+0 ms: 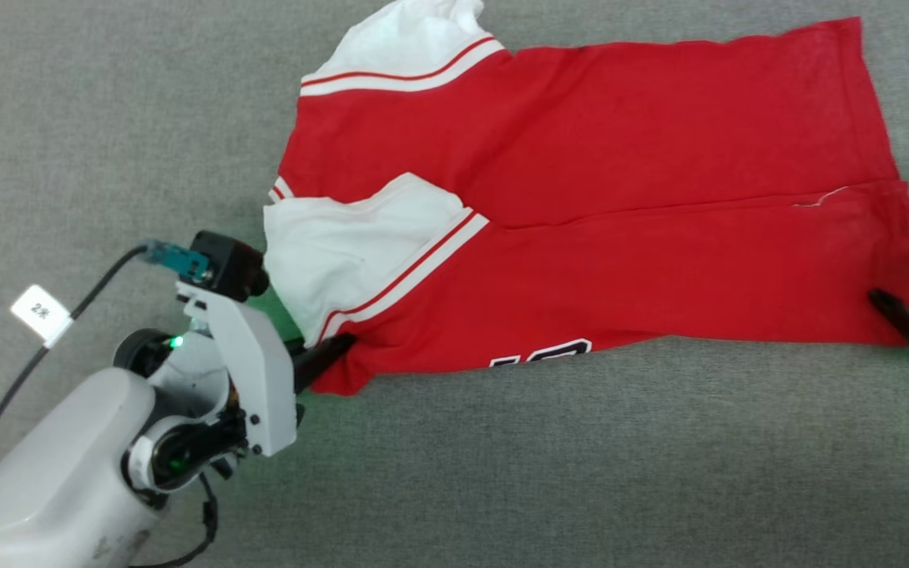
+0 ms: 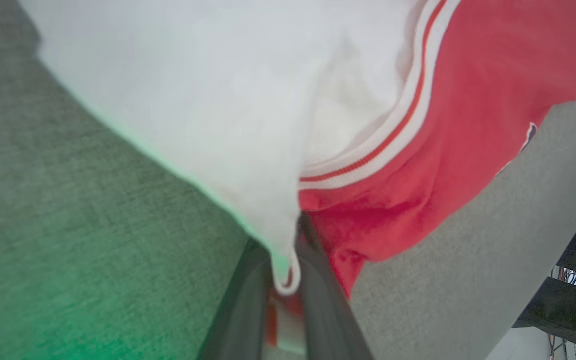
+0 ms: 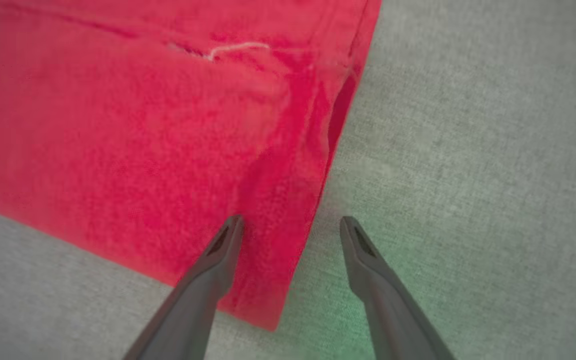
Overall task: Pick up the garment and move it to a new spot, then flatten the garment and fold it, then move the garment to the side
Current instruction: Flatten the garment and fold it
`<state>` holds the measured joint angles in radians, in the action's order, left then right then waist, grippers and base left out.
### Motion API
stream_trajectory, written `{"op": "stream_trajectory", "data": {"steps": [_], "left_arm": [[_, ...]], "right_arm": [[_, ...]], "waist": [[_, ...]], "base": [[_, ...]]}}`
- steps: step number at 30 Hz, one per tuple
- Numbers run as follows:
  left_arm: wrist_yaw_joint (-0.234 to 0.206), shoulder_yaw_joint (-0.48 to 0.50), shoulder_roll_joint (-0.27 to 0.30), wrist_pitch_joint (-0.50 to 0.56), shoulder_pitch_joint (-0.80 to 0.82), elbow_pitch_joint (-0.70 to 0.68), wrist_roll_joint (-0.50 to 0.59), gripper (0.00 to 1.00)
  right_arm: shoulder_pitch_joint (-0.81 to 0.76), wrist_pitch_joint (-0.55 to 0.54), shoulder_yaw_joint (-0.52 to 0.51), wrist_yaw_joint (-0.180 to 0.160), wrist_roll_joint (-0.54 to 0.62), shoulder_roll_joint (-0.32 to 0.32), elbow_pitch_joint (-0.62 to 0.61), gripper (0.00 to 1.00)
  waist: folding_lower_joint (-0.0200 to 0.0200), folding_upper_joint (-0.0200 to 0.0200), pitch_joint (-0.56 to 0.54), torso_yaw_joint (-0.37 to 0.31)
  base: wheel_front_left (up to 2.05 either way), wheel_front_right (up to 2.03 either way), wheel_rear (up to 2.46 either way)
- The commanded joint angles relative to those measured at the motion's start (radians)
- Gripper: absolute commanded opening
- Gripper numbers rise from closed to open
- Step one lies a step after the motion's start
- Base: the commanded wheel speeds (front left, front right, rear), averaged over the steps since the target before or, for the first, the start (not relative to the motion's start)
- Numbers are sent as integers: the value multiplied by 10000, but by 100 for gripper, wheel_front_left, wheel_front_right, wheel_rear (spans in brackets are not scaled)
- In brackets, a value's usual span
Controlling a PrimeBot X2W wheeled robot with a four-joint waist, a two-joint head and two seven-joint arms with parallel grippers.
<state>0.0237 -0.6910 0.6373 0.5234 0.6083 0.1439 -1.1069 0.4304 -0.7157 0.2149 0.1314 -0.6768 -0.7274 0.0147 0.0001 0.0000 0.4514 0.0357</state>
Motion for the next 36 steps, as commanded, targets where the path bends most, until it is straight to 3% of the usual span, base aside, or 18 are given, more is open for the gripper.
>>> {"op": "stream_trajectory", "data": {"steps": [1,4,5,6,7,8,15,20,36], "left_arm": [[-22,-547,-565,68,-286,245,170,0],[4,-622,-641,-53,-189,247,333,0],[18,-647,-671,-95,-171,242,368,0],[34,-662,-711,-143,-162,234,408,0],[43,-662,-742,-190,-164,231,425,0],[47,-670,-749,-258,-157,230,486,0],[-58,-544,-690,-913,-268,123,867,0],[-177,-427,-343,-1249,-661,-321,954,0],[-1325,-50,1103,-1553,-2480,-2822,829,0]], "right_arm": [[46,-334,117,-16,12,-91,17,100],[-95,-1029,300,-16,-150,-185,4,100],[-139,-1162,339,-14,-208,-180,-38,87],[-159,-1239,361,-9,-252,-184,-78,49],[-180,-1282,343,-9,-278,-178,-108,38],[-211,-1329,301,-9,-306,-161,-101,0],[-519,-1259,-237,-16,-404,-136,-339,0],[-1124,-1249,-665,-16,-334,-94,-784,0],[-3386,-1705,-2009,-16,-338,199,-2399,0]], "waist": [[-1,0,120,134],[-1,0,194,234],[-1,0,212,262],[-1,0,227,290],[-1,0,234,315],[-1,0,236,335],[-1,0,92,416],[-1,0,-153,418],[-1,0,-651,364]], "base": [[0,0,0],[0,0,0],[0,0,0],[0,0,0],[0,0,0],[0,0,0],[0,0,0],[0,0,0],[0,0,0]]}}
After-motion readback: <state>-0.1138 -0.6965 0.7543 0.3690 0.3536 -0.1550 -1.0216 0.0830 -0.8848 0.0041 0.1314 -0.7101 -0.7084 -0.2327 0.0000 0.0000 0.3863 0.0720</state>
